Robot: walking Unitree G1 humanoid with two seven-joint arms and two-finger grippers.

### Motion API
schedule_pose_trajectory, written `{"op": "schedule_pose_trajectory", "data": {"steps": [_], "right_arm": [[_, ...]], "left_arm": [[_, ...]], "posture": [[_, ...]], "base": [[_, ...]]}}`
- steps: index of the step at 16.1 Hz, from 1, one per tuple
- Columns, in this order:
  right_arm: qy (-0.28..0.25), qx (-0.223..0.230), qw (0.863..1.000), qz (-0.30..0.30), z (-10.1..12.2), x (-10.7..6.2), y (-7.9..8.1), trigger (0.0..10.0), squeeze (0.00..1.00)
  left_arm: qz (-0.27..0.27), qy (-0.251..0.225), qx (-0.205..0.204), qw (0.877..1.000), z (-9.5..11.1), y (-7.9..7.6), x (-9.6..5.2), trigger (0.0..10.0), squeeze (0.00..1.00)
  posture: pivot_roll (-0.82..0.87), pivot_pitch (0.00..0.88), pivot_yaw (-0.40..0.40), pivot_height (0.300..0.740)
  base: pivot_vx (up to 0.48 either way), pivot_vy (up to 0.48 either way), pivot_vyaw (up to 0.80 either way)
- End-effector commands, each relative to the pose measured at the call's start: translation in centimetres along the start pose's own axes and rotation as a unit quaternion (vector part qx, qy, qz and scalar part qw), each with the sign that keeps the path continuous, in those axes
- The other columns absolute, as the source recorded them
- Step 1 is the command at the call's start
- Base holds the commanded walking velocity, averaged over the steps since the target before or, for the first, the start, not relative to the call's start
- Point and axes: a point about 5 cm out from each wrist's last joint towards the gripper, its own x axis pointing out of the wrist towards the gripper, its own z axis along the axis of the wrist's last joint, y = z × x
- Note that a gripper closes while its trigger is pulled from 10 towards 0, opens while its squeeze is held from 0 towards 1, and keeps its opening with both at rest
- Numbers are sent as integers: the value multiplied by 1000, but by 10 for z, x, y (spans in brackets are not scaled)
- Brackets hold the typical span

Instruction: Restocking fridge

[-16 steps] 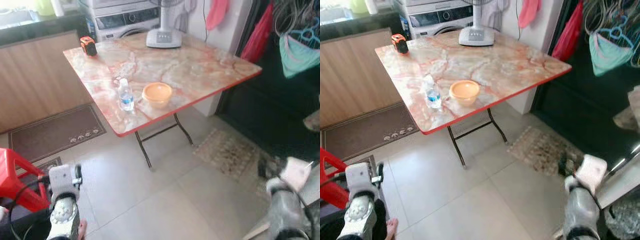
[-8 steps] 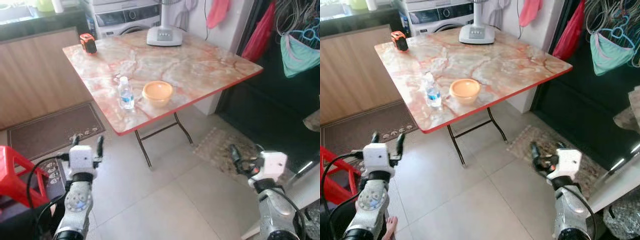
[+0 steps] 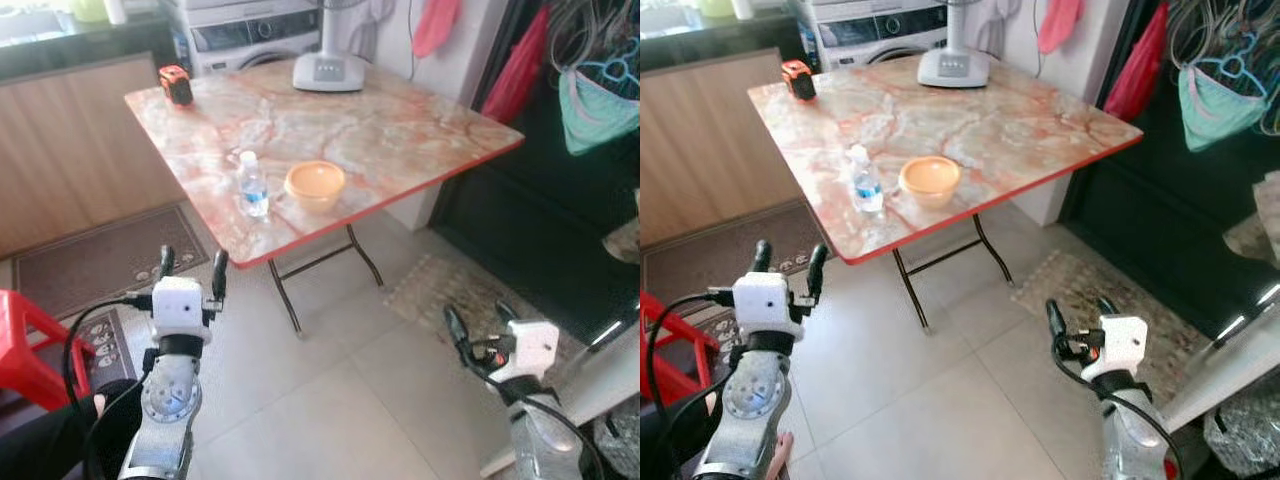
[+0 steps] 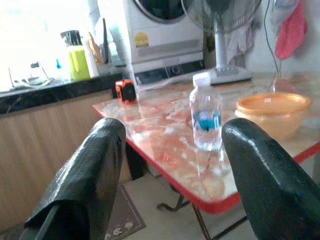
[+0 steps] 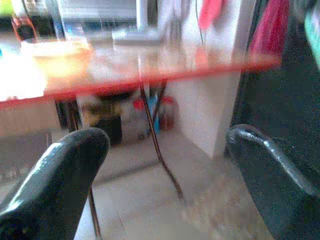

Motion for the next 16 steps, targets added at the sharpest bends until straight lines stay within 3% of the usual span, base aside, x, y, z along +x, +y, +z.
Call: {"op": "schedule_pose_trajectory", "data": {"steps": [1, 6, 9, 13, 15, 16], "right_arm": [[-66, 3, 998, 3, 28, 10, 5, 10000, 0], [-144, 17, 989, 37, 70, 18, 43, 10000, 0], [-119, 15, 993, 15, 68, 9, 54, 10000, 0], [-71, -7, 997, -10, 57, 14, 42, 10000, 0], [2, -25, 997, -70, 29, 10, 14, 10000, 0], [64, -33, 991, -110, 5, 2, -5, 10000, 0]], "left_arm": [[-5, 1, 6, 1000, 5, -2, -2, 10000, 0], [-14, 18, -1, 1000, 9, -13, -11, 10000, 0], [0, 29, 3, 1000, 10, -10, -15, 10000, 0], [2, 29, 13, 999, 9, -6, -12, 10000, 0], [5, 33, 14, 999, 8, -6, -12, 10000, 0], [4, 34, 12, 999, 8, -7, -10, 10000, 0]], "posture": [[10, 0, -12, 740], [-7, 0, 0, 740], [-6, 0, -9, 740], [-13, 0, -17, 740], [-7, 0, -27, 740], [-2, 0, -32, 740]], "base": [[0, 0, 0], [0, 0, 0], [0, 0, 0], [0, 0, 0], [0, 0, 0], [0, 0, 0]]}}
